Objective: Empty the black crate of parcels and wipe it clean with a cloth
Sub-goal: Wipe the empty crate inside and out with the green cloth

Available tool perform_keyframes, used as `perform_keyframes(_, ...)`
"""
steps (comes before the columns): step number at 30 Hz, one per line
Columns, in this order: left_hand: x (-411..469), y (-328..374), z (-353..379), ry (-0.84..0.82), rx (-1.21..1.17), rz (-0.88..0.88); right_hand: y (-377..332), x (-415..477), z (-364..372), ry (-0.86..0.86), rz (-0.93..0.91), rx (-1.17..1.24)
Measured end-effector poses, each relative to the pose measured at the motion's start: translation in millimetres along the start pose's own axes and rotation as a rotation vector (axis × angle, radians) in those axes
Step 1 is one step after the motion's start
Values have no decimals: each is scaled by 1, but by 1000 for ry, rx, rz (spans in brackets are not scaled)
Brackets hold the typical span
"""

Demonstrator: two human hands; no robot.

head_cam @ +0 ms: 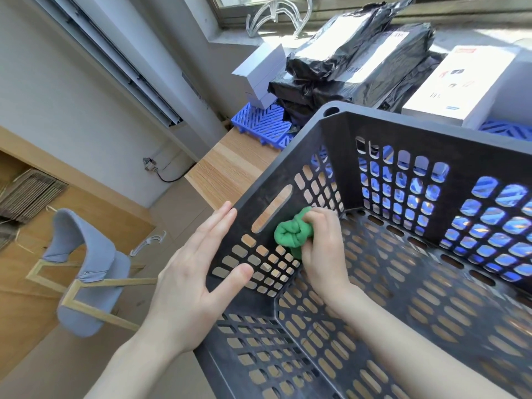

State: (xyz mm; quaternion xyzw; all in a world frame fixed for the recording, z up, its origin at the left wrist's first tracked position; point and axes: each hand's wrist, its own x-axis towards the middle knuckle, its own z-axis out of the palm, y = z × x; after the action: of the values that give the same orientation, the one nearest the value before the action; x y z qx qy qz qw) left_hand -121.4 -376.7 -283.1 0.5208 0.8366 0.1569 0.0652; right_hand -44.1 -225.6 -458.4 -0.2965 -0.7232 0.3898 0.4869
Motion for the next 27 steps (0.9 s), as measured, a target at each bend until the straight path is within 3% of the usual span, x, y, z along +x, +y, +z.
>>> perform_keyframes(5, 0, -1, 1, 4, -11, 9, -49, 46, -4, 235, -63, 115)
perform_keyframes(8, 0, -1, 1, 6, -25, 16, -66, 56, -7, 269, -103, 145)
perform_keyframes(12, 2, -2, 1, 13, -42, 33, -67, 31, 6, 139, -207, 141)
perform_keyframes(17, 0, -1, 1, 13, -34, 30, -24, -17, 17, -83, -236, -59)
perform_keyframes(21, 0, -1, 2, 12, -26, 21, 32, -57, 10, -406, -59, -217)
perform_keyframes(23, 0, -1, 2, 11, -29, 22, 43, -65, 7, -463, 9, -245)
perform_keyframes(27, 0, -1, 2, 14, -38, 25, 35, -58, 13, -411, -25, -192)
